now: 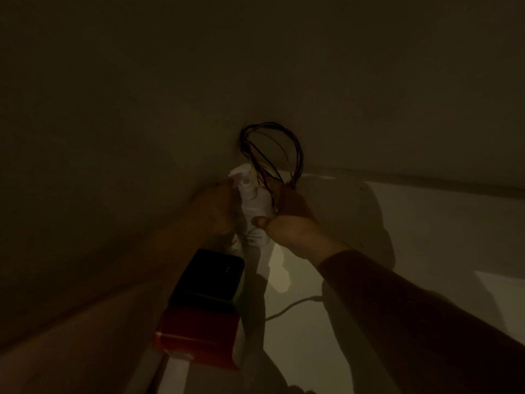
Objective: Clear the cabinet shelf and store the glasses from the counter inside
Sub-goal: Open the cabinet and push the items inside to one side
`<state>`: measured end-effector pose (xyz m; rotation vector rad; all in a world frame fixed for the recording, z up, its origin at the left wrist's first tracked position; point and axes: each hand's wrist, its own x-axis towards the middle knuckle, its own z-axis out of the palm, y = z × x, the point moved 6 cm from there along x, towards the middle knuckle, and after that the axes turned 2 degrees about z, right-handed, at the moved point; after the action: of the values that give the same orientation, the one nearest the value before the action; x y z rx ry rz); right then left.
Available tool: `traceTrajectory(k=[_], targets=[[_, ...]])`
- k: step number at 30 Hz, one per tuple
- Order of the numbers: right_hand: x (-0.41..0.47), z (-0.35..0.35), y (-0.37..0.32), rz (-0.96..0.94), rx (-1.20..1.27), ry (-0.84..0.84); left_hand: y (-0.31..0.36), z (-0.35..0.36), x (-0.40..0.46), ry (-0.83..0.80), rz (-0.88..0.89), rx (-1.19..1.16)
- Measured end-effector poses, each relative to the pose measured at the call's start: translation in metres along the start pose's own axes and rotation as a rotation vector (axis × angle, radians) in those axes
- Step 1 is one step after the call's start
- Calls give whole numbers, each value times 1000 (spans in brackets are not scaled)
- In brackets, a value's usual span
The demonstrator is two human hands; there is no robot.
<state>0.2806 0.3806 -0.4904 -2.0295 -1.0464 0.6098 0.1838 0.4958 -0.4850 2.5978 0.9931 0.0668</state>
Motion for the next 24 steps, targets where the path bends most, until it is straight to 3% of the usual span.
traceTrajectory(k=[1, 3, 8, 12, 19, 24], targets=[[-6, -5, 8, 19, -11, 2, 3, 2, -4, -41, 5, 123], [-20, -17, 26, 41, -132, 30, 7, -6, -14, -7, -102, 114], [-58, -50, 66, 104, -444, 37, 65, -20, -60, 63, -153, 160], [-94, -75, 86, 178, -520, 13, 124, -19, -104, 72, -30, 454], [-169, -123, 122, 320, -662, 5, 191, 68, -130, -172, 212, 178], [-222, -153, 150, 381, -708, 42, 206, 121, -146, -277, 250, 227]])
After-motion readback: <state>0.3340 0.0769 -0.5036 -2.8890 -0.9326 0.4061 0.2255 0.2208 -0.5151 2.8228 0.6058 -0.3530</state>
